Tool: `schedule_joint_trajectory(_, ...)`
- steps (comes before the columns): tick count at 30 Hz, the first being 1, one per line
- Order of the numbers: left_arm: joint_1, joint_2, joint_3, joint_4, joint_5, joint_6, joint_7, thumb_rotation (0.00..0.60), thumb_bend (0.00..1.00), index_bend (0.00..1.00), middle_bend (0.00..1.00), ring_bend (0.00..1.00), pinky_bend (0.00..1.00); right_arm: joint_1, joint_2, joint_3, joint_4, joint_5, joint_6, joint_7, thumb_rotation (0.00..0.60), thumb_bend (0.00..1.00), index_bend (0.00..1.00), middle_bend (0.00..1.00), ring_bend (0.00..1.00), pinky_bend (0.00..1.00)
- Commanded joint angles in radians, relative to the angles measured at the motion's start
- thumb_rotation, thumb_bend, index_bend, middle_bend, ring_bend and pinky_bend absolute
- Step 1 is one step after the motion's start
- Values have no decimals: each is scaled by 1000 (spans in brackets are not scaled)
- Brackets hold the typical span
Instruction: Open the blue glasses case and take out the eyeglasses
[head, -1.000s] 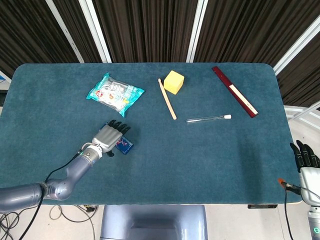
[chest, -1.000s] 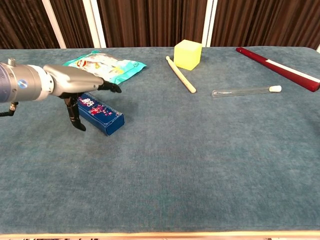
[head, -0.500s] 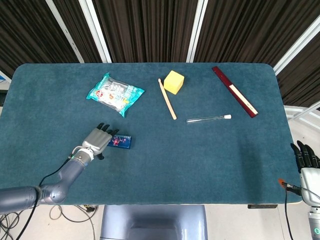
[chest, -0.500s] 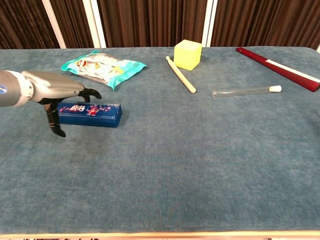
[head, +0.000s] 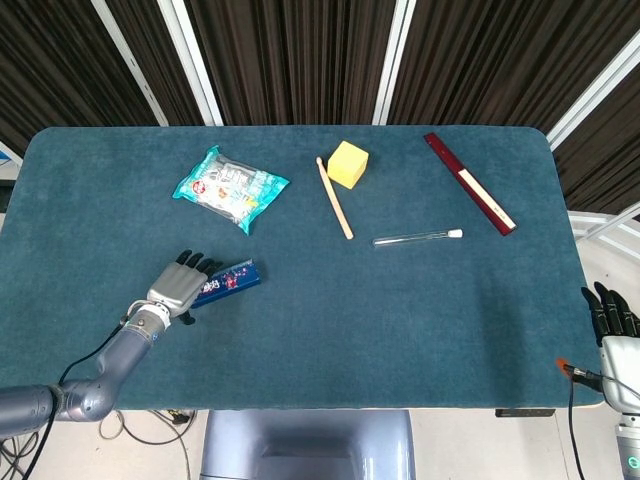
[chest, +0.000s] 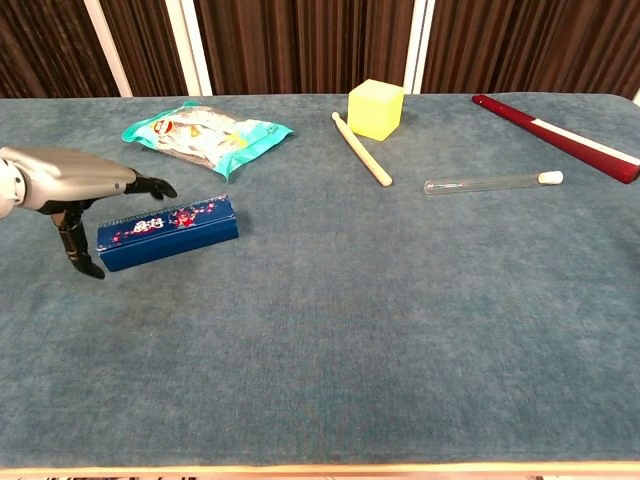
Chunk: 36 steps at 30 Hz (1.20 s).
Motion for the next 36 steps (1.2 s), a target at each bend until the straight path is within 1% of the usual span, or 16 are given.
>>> schedule_joint_trajectory(1,28,-32,-17,16,40,63,-40,600,149,0,38,0,0,1,1,0,-1,1,-2,1,600,122,0,0,0,195)
schedule_joint_trajectory(4,43,-51,-26,23,60,104,-60,600,153,0,31,0,0,1,2,0,-2,3,-4,3,600,124,0,0,0,194)
schedule_joint_trajectory(6,46,-59,-28,25,58,112,-62,600,153,0,24,0,0,1,3,0,-3,3,-5,5,600,124,0,0,0,194)
schedule_joint_trajectory(16,40,-93,-41,40,33,127,-49,600,153,0,18,0,0,0,4,-1,-5,0,-3,5,600,124,0,0,0,194)
schedule_joint_trajectory(24,35,-134,-53,86,1,157,-21,600,154,0,19,0,0,-2,6,0,-8,4,-4,10,600,124,0,0,0,195)
schedule_joint_trajectory(36,46,-124,-59,106,-42,169,-11,600,153,0,18,0,0,-2,6,-1,-10,5,-5,10,600,125,0,0,0,194)
